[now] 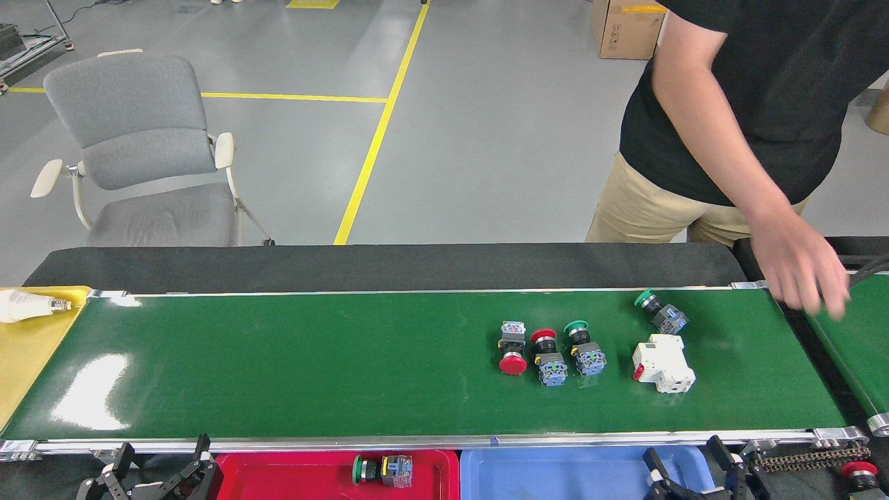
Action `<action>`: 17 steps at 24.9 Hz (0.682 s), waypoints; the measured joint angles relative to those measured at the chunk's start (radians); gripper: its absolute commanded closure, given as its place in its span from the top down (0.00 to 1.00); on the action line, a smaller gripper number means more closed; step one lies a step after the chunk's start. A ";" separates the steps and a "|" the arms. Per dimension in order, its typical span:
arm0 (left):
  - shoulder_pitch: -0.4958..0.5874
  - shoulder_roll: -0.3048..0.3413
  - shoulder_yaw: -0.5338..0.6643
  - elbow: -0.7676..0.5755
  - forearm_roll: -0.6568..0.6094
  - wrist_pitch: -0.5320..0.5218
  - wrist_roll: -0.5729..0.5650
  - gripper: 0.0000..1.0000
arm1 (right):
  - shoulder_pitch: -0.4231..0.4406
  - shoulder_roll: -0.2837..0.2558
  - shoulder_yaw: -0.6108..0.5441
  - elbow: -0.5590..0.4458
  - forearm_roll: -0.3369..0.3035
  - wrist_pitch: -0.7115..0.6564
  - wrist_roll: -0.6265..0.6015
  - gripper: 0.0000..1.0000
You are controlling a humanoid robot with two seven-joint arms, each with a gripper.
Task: Pick switch part from conveyor to tray
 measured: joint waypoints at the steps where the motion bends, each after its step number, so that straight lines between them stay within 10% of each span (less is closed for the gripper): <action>1: -0.006 0.005 -0.038 0.000 0.000 -0.003 0.000 1.00 | -0.001 0.000 0.012 0.000 0.004 0.013 0.001 0.99; 17: -0.271 -0.030 -0.572 0.186 -0.115 0.136 -0.011 1.00 | -0.348 0.007 0.415 0.248 0.107 0.308 0.063 0.99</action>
